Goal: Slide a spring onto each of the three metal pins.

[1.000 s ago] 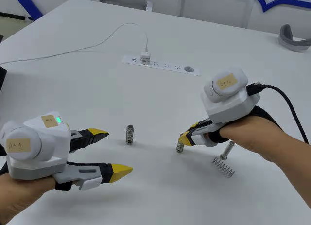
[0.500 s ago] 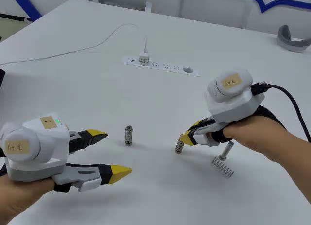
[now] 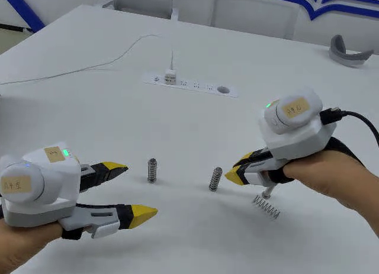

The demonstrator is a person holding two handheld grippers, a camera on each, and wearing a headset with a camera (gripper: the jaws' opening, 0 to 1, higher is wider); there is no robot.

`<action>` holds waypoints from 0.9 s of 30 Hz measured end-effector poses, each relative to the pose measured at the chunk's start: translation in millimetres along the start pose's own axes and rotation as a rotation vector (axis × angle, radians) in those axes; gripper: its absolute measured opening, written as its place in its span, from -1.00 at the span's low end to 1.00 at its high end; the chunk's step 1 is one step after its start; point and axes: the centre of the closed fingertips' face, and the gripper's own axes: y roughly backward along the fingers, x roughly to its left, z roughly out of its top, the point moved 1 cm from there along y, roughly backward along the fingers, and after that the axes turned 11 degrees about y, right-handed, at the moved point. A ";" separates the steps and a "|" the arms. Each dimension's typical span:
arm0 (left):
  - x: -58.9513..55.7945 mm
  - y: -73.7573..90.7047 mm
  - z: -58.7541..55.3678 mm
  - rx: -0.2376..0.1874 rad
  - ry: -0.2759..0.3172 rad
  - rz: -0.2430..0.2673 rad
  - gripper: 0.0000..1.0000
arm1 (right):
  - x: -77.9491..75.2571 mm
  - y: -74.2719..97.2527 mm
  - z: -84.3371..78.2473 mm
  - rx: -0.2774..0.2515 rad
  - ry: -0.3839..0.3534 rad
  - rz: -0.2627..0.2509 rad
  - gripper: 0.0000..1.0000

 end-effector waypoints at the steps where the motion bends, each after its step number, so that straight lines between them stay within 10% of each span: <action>1: -0.1 0.0 0.3 0.000 -0.001 0.000 0.25 | 0.5 1.8 -2.4 0.003 0.000 -0.003 -0.69; 27: -2.8 -0.6 2.2 -0.001 -0.008 -0.009 0.25 | 1.1 24.2 -54.8 0.046 -0.067 -0.047 -0.68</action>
